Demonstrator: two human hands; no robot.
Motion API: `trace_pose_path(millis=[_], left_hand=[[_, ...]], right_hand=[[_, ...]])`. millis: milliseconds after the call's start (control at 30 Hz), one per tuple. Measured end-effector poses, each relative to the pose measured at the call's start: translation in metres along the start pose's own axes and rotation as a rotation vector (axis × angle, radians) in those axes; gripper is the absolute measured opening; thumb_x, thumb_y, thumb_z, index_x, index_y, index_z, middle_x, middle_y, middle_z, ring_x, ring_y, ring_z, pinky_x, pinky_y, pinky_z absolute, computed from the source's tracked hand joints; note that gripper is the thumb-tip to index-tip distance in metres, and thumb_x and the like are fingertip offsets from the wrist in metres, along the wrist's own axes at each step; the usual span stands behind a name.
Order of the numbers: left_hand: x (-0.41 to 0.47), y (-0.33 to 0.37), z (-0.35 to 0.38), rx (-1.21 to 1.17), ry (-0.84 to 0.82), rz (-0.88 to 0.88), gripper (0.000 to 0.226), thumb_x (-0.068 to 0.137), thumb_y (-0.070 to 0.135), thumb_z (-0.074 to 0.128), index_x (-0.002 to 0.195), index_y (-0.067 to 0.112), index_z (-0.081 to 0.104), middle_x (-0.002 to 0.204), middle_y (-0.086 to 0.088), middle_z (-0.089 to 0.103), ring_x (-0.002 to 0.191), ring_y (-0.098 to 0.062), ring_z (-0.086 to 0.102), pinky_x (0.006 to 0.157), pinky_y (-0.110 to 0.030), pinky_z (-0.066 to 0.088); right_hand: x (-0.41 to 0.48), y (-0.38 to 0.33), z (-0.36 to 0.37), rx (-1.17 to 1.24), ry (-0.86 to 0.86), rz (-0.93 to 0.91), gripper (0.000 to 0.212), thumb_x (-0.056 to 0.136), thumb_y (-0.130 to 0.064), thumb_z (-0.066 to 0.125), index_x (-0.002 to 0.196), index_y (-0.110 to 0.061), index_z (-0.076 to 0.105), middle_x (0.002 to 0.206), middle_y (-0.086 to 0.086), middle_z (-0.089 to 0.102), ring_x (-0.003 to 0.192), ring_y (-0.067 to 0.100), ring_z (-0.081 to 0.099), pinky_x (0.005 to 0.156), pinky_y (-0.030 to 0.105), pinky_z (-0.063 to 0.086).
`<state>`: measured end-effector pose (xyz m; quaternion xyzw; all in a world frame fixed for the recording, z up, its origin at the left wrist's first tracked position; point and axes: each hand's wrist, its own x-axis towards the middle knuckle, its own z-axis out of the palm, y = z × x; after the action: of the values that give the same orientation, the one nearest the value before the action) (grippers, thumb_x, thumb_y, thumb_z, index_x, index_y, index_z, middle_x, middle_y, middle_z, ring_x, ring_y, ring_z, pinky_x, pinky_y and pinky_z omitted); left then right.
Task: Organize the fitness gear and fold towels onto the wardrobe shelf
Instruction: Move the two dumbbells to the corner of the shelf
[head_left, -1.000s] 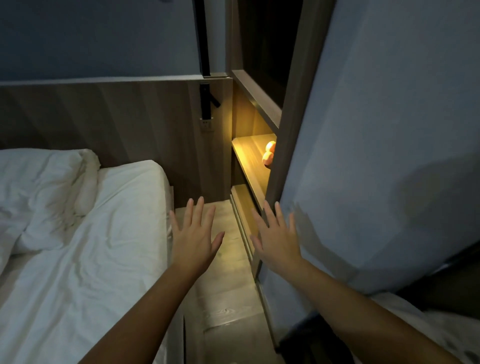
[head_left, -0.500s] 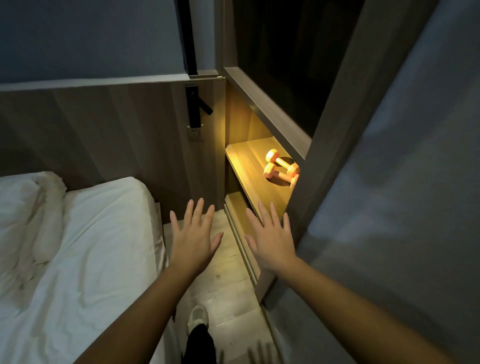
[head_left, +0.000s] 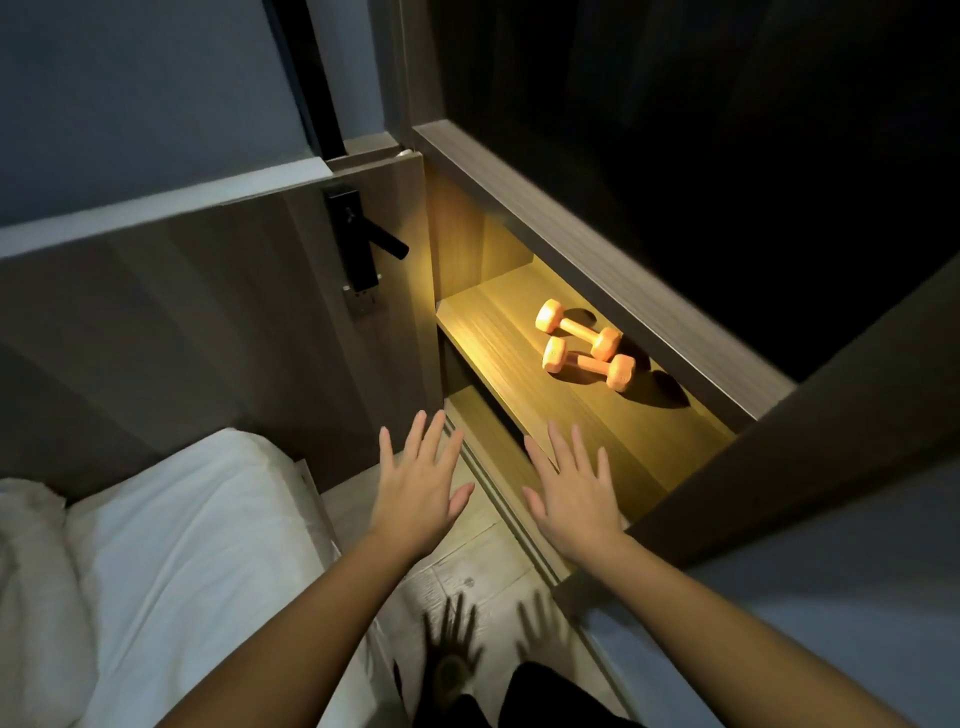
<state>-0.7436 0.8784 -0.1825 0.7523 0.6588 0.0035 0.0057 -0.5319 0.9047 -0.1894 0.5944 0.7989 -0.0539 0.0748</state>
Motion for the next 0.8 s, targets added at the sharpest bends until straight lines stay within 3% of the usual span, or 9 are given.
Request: trace_pose_path(millis=[233,800], left_hand=[[0.048,-0.021,0.011,-0.009,-0.083,0.057,0.068,0.098,0.058,0.026,0.155,0.024,0.012,0.163,-0.005,0.003,0.15,-0.025,-0.006,0.117,-0.057,-0.001],[0.202,-0.039,0.024,0.091,-0.186,0.279,0.066,0.099,0.058,0.024,0.154,0.022,0.015,0.163,-0.006,0.006,0.15,-0.026,-0.002,0.117,-0.057,0.003]], right_hand=[[0.047,-0.003,0.008,0.058,-0.095,0.083,0.068,0.099,-0.056,0.026,0.154,-0.034,-0.006,0.163,0.004,-0.009,0.148,0.03,-0.012,0.119,0.056,0.006],[0.152,0.021,0.01,0.189,-0.11,0.258,0.066,0.098,-0.058,0.022,0.154,-0.034,-0.003,0.163,0.002,-0.003,0.149,0.027,0.004,0.117,0.053,0.015]])
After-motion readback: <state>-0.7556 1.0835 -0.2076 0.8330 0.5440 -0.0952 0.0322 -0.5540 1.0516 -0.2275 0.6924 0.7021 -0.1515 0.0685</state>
